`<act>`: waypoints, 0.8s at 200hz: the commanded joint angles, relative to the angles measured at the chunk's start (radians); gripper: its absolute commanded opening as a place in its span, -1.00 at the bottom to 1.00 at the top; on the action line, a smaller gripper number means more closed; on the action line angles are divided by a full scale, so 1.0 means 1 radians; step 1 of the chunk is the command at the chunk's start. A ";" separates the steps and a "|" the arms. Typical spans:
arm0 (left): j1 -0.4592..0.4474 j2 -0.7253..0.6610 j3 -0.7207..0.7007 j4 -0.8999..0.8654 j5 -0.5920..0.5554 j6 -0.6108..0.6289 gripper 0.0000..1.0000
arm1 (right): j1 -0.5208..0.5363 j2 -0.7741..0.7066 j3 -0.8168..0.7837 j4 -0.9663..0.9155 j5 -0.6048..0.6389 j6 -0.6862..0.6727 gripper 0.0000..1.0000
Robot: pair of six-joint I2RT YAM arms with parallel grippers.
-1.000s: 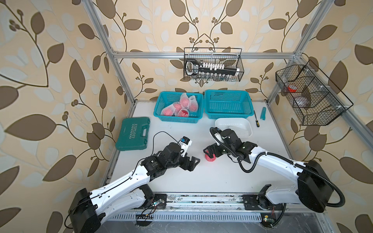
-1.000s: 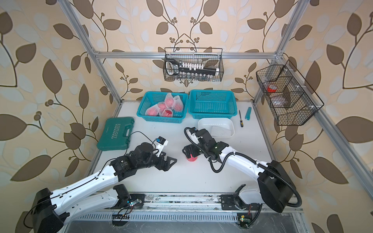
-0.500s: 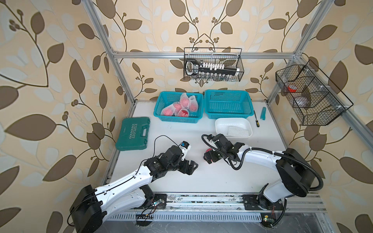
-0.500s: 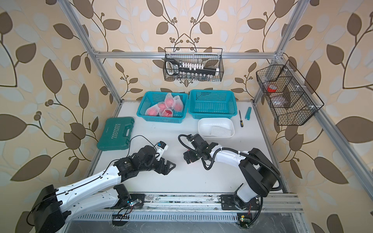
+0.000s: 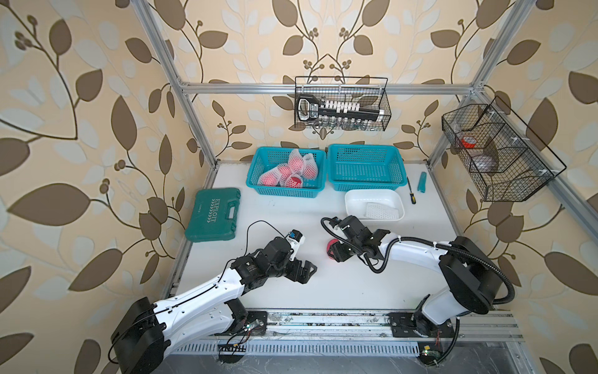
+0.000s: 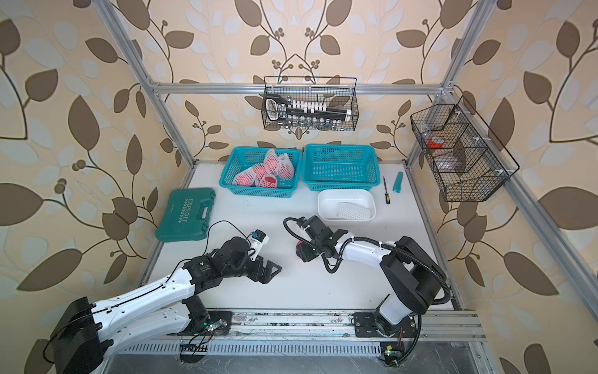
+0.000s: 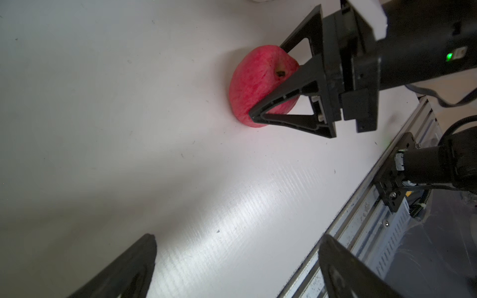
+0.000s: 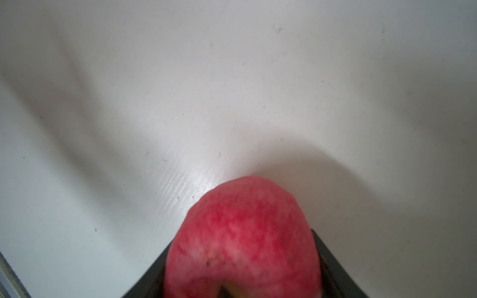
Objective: Remove foam nets from apples
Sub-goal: Pick up the apple from the center of the board, then place the apple in the basket.
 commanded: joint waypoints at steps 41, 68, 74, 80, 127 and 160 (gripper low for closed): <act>0.007 -0.095 -0.006 0.402 -0.217 0.180 0.97 | -0.298 -0.080 0.127 0.210 -0.253 0.155 -0.26; 0.058 0.051 0.098 0.608 -0.167 0.211 0.97 | -0.482 -0.009 0.293 0.235 -0.245 0.212 -0.25; 0.079 0.093 0.131 0.627 -0.134 0.203 0.98 | -0.515 0.016 0.336 0.227 -0.227 0.215 -0.25; 0.091 0.140 0.159 0.647 -0.098 0.196 0.98 | -0.545 0.045 0.382 0.212 -0.208 0.218 -0.26; 0.097 0.423 0.409 0.614 -0.043 0.225 0.97 | -0.723 0.312 0.646 0.136 -0.057 0.243 -0.23; 0.097 0.569 0.484 0.625 -0.037 0.235 0.97 | -0.785 0.433 0.720 0.183 -0.027 0.258 -0.21</act>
